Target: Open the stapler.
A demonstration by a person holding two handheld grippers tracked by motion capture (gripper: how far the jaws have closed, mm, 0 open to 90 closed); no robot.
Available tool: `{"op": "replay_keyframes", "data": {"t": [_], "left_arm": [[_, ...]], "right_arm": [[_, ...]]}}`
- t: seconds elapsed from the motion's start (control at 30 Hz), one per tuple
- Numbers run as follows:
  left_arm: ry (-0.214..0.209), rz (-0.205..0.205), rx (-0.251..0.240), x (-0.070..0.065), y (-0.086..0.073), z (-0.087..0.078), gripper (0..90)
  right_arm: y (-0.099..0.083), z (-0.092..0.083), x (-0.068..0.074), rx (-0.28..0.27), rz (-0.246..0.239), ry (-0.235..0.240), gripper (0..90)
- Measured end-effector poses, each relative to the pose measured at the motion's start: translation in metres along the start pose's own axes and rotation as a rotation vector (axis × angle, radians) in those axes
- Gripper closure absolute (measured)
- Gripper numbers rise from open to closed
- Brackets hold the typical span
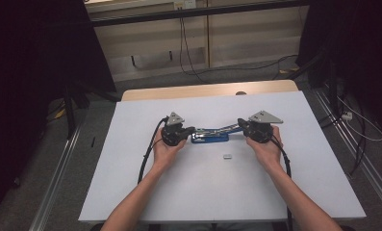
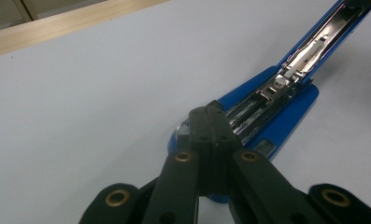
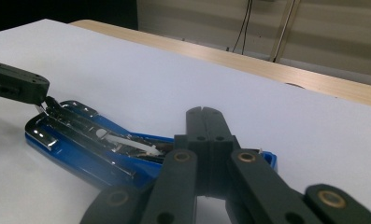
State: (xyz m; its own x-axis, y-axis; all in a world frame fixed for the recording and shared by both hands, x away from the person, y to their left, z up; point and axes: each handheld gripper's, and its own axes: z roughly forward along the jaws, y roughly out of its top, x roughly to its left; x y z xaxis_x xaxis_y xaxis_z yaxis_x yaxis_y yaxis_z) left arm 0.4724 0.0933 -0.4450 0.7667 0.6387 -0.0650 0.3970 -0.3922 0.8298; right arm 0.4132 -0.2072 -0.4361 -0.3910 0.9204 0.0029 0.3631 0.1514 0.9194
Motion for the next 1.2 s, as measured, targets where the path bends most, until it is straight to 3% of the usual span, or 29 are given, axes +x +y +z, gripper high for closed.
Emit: {"op": "replay_keyframes", "data": {"t": [0.47, 0.83, 1.2], "left_arm": [[-0.008, -0.015, -0.002, 0.001, 0.000, 0.000, 90.0], [-0.014, -0.034, -0.002, 0.002, 0.000, 0.000, 90.0], [-0.027, -0.041, -0.034, 0.002, 0.003, -0.004, 90.0]], "right_arm": [[-0.011, -0.006, -0.010, 0.004, 0.013, 0.000, 90.0], [-0.018, -0.003, -0.009, 0.030, 0.004, 0.001, 90.0], [-0.020, 0.001, -0.006, 0.037, 0.006, 0.017, 90.0]]}}
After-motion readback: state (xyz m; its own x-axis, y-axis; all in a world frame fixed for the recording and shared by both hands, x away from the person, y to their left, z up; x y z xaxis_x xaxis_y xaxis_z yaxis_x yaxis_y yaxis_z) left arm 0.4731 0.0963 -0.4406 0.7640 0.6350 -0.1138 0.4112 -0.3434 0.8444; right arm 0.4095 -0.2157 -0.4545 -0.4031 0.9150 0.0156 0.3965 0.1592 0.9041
